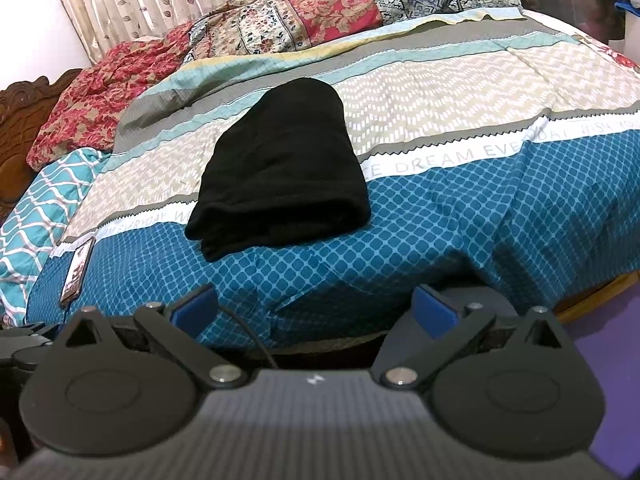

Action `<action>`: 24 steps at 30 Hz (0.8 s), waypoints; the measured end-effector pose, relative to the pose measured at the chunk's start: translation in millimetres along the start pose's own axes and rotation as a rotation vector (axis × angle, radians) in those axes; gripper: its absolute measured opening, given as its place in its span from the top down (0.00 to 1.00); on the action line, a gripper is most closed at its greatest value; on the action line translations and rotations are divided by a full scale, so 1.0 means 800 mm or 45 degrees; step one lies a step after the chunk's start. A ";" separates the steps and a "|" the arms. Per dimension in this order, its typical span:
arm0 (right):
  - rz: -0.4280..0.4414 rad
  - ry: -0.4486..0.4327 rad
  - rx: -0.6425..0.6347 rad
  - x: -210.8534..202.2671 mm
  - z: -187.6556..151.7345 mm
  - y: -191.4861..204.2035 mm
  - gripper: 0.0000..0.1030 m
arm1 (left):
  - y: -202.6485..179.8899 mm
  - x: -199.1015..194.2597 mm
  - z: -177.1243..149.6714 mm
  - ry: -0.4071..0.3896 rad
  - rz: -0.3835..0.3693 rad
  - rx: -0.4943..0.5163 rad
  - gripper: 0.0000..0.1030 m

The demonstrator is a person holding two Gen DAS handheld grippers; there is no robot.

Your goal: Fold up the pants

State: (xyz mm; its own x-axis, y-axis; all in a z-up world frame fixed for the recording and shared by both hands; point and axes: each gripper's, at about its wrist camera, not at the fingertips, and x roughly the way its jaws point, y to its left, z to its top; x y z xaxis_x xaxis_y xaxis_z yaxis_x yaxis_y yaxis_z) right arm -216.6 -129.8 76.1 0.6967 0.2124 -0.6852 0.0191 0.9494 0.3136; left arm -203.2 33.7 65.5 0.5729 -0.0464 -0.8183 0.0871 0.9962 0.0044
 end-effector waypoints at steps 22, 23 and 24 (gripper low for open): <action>0.012 0.019 0.006 0.002 -0.001 -0.001 0.00 | 0.000 0.001 0.000 0.001 0.026 0.020 0.00; 0.012 0.019 0.005 0.002 -0.001 -0.001 0.00 | 0.001 0.002 0.000 0.002 0.025 0.020 0.00; 0.011 0.019 0.005 0.002 -0.001 -0.001 0.00 | 0.001 0.002 0.000 0.002 0.025 0.020 0.00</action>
State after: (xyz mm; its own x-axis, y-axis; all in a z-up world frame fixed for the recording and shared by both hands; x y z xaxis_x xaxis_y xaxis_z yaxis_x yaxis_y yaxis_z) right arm -216.2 -130.1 74.4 0.6861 0.2240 -0.6921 0.0157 0.9466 0.3220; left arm -202.2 34.1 64.4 0.5731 -0.0267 -0.8190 0.0884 0.9956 0.0294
